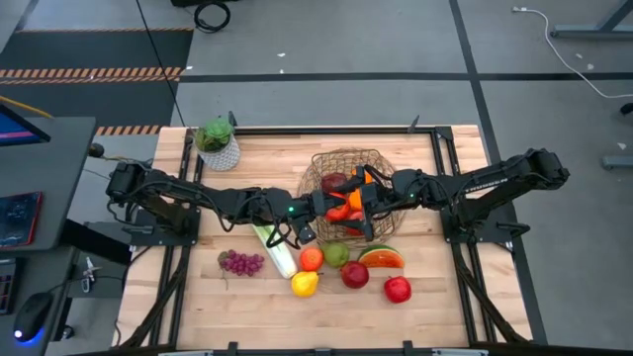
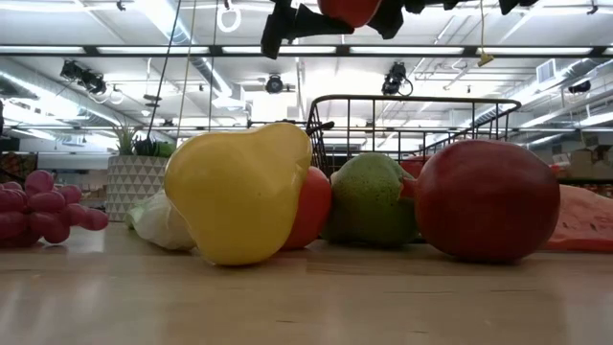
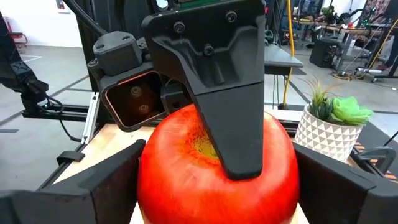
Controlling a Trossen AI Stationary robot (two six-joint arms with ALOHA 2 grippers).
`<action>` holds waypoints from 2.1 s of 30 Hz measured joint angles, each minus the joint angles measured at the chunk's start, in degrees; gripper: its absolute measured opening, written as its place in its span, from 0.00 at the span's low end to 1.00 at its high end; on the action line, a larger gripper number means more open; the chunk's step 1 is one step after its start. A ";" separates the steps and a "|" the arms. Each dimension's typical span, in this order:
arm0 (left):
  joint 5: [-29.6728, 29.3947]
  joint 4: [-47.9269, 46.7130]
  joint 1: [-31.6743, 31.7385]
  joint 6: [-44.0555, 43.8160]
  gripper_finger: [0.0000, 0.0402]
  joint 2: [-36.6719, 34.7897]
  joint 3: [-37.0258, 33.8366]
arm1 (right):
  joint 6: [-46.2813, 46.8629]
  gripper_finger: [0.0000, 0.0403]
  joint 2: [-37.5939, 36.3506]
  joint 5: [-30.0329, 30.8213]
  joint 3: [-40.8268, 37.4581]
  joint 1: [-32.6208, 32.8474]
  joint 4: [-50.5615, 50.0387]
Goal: Build produce basket
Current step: Put the red apple into the brown wire basket
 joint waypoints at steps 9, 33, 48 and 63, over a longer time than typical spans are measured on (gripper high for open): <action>-0.07 0.04 -0.24 0.21 0.79 0.00 -0.01 | -0.02 0.90 0.00 0.02 0.00 0.00 -0.04; -2.76 0.20 -1.90 -0.40 0.80 0.07 -0.01 | 1.48 0.90 0.00 -0.03 0.02 -0.20 -0.01; -2.78 1.01 -2.14 -3.05 0.99 0.02 -0.02 | 2.69 0.90 -0.04 0.19 0.02 -0.22 -0.21; -3.02 1.30 -2.29 -3.23 0.99 0.00 -0.02 | 1.75 0.90 -8.84 3.57 0.00 -0.39 -12.97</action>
